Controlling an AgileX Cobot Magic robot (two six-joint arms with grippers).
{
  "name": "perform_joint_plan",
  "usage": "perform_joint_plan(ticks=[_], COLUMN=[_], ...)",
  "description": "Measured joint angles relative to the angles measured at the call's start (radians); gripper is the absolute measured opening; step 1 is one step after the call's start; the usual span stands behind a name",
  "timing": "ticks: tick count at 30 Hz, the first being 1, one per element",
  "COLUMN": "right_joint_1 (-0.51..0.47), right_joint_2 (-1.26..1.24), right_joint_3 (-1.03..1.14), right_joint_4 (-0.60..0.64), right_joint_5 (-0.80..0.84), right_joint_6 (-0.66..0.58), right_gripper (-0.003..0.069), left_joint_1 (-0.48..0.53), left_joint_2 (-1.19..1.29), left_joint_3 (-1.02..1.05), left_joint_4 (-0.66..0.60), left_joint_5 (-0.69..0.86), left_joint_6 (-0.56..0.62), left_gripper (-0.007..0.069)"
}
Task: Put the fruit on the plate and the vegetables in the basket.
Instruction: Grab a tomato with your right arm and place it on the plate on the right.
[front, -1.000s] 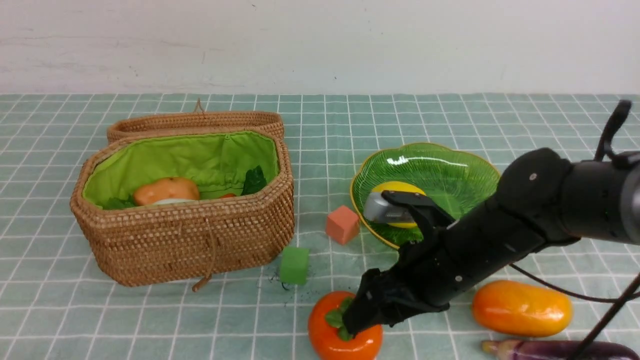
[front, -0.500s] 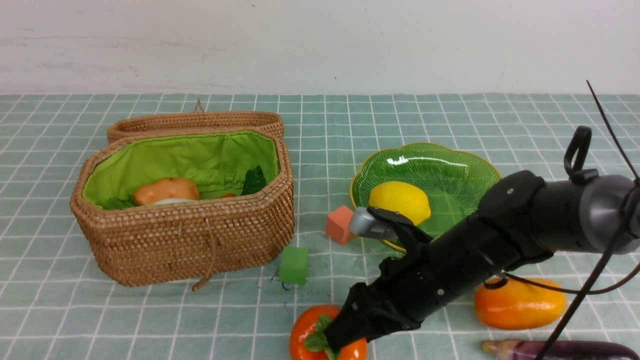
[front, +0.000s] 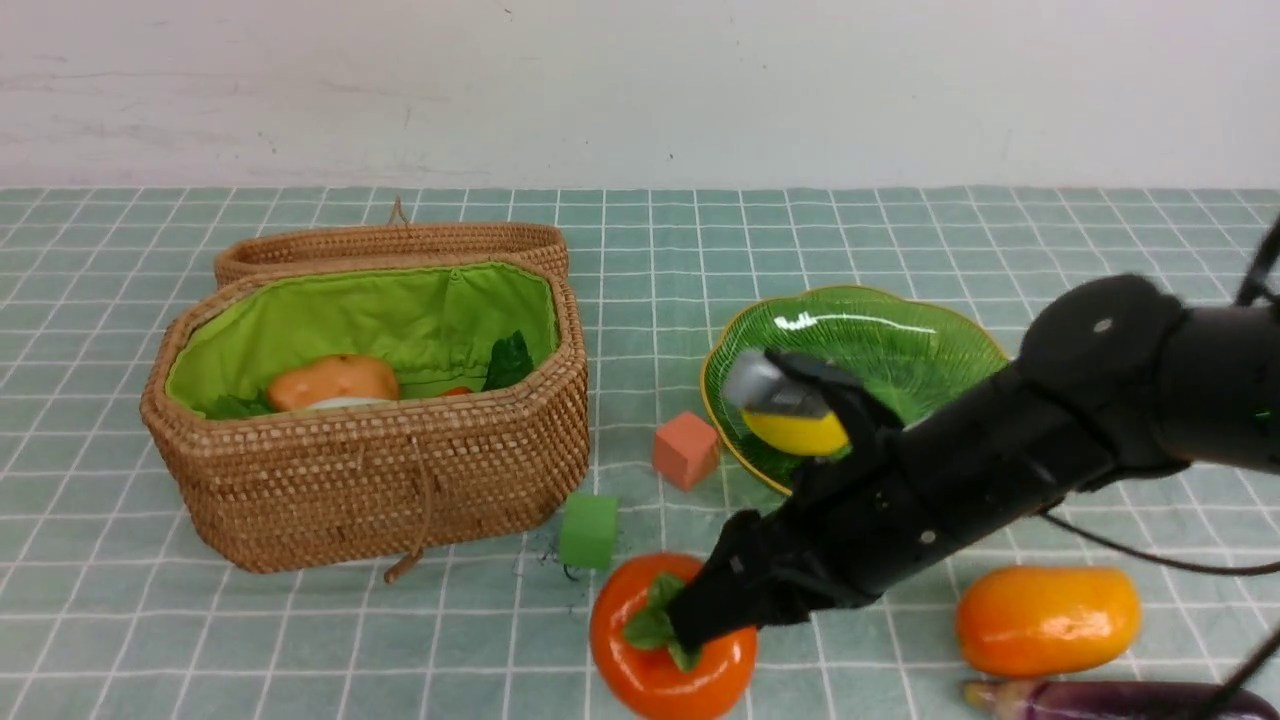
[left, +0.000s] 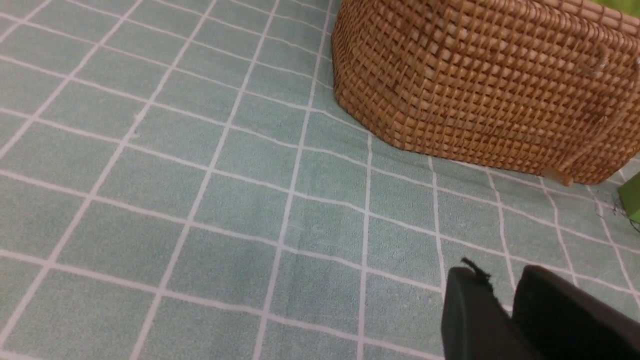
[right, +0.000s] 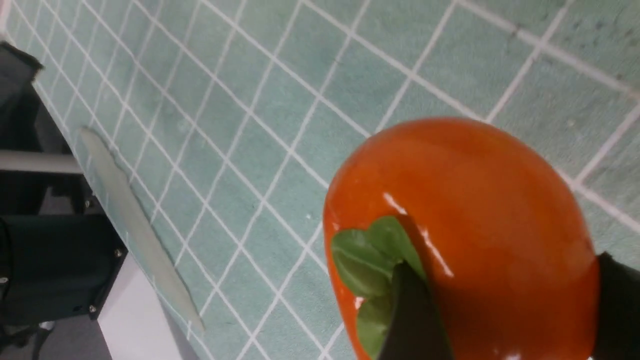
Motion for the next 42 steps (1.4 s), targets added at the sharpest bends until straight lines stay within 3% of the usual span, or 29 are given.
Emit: perform_joint_plan(ticks=[6, 14, 18, 25, 42], right_joint_1=[-0.106, -0.265, -0.278, -0.277, -0.277], right_joint_2=[-0.139, -0.115, -0.047, 0.13, 0.17], right_joint_3=[-0.026, -0.145, -0.166, -0.166, -0.166], right_joint_4=[-0.054, -0.179, -0.189, -0.098, -0.123], right_joint_5=[0.001, -0.093, -0.201, -0.295, -0.311], right_joint_6=[0.076, 0.138, 0.121, 0.073, 0.073], right_gripper=[0.0429, 0.0428, 0.0426, 0.0424, 0.0438], left_joint_1=[0.0, 0.0, 0.0, 0.0, 0.0], left_joint_2=[0.0, 0.0, 0.0, 0.0, 0.0], left_joint_3=[0.0, 0.0, 0.0, 0.0, 0.0], left_joint_4=[0.0, 0.0, 0.0, 0.0, 0.0], left_joint_5=[0.0, 0.0, 0.0, 0.0, 0.0], left_joint_6=[0.0, 0.0, 0.0, 0.0, 0.0], left_gripper=[0.0131, 0.0134, 0.0138, 0.0142, 0.0155])
